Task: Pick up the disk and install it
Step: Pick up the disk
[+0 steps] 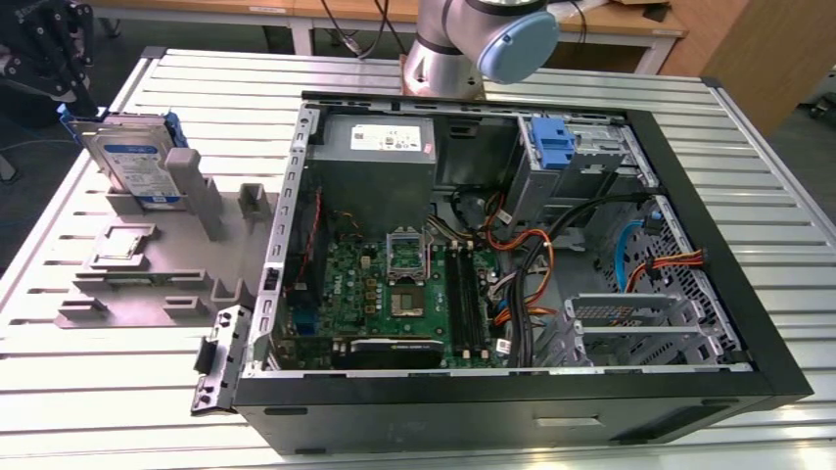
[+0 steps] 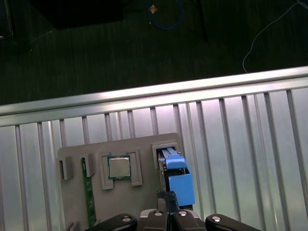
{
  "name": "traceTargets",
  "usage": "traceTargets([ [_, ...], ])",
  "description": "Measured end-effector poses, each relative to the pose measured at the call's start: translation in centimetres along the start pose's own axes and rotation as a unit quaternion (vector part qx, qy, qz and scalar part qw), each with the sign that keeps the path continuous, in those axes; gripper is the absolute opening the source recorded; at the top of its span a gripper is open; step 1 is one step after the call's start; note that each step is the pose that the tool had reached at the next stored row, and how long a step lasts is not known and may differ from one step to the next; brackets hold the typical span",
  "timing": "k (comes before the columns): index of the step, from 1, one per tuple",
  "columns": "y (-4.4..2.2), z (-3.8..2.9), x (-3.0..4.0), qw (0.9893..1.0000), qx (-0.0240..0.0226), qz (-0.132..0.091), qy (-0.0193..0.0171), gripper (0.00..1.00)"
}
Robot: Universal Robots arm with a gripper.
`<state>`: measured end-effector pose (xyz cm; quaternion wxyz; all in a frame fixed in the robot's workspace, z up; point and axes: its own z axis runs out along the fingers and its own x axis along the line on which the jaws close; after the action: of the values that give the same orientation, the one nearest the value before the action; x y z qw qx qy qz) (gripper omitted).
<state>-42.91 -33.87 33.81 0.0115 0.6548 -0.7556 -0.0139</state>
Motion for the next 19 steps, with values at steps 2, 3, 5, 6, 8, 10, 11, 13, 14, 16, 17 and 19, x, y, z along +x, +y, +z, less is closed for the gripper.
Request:
traceTargets([
  [2,0.0,0.0,0.0,1.0,0.0,0.0,0.0,0.1],
  [3,0.0,0.0,0.0,1.0,0.0,0.0,0.0,0.11],
  [5,0.0,0.0,0.0,1.0,0.0,0.0,0.0,0.17],
  [6,0.0,0.0,0.0,1.0,0.0,0.0,0.0,0.17],
  [8,0.0,0.0,0.0,1.0,0.0,0.0,0.0,0.24],
  [10,0.0,0.0,0.0,1.0,0.0,0.0,0.0,0.25],
  [11,0.0,0.0,0.0,1.0,0.0,0.0,0.0,0.25],
  [13,0.0,0.0,0.0,1.0,0.0,0.0,0.0,0.31],
  [14,0.0,0.0,0.0,1.0,0.0,0.0,0.0,0.31],
  [16,0.0,0.0,0.0,1.0,0.0,0.0,0.0,0.33],
  [17,0.0,0.0,0.0,1.0,0.0,0.0,0.0,0.33],
  [19,0.0,0.0,0.0,1.0,0.0,0.0,0.0,0.39],
])
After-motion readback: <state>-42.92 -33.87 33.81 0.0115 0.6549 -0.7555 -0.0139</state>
